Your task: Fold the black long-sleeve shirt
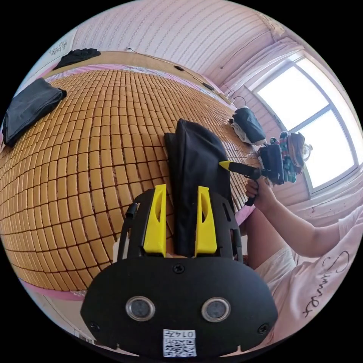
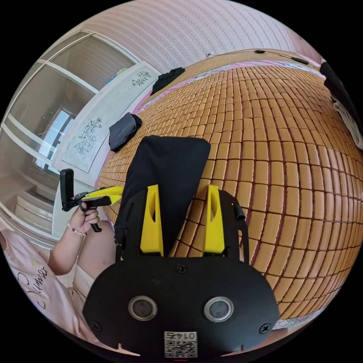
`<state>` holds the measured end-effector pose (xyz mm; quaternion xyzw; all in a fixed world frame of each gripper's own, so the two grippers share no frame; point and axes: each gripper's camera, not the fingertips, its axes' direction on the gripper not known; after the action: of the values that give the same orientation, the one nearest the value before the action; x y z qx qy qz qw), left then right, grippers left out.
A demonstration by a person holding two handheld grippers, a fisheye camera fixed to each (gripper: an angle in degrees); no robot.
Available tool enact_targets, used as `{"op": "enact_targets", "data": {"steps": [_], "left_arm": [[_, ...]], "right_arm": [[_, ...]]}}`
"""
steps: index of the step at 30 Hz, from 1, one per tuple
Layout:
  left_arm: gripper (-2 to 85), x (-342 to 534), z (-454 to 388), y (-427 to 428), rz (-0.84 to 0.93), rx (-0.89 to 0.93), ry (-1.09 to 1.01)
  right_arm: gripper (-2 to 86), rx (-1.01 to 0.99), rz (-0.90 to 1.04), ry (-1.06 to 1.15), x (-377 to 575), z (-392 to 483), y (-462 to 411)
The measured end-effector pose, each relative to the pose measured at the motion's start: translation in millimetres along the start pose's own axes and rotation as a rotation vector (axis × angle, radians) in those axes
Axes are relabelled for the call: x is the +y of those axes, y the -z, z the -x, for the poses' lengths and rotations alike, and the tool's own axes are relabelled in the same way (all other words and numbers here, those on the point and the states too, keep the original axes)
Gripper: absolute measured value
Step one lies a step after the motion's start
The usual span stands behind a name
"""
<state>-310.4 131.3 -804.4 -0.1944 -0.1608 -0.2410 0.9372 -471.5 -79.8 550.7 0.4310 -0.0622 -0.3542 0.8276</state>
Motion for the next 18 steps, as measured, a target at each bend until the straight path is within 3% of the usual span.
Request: {"op": "enact_targets", "data": {"steps": [10, 13, 18], "left_arm": [[5.6, -52.6, 17.2, -83.5, 0.172, 0.115, -0.048], [4.4, -49.7, 18.4, -82.7, 0.133, 0.114, -0.036], [4.0, -64.6, -50.7, -74.5, -0.008, 0.009, -0.184]], "right_arm": [[11.1, -0.059, 0.073, 0.091, -23.3, 18.6, -7.4], [9.7, -0.113, 0.025, 0.108, -28.4, 23.9, 2.5], [9.0, 0.020, -0.135, 0.212, -46.5, 31.5, 76.3]]}}
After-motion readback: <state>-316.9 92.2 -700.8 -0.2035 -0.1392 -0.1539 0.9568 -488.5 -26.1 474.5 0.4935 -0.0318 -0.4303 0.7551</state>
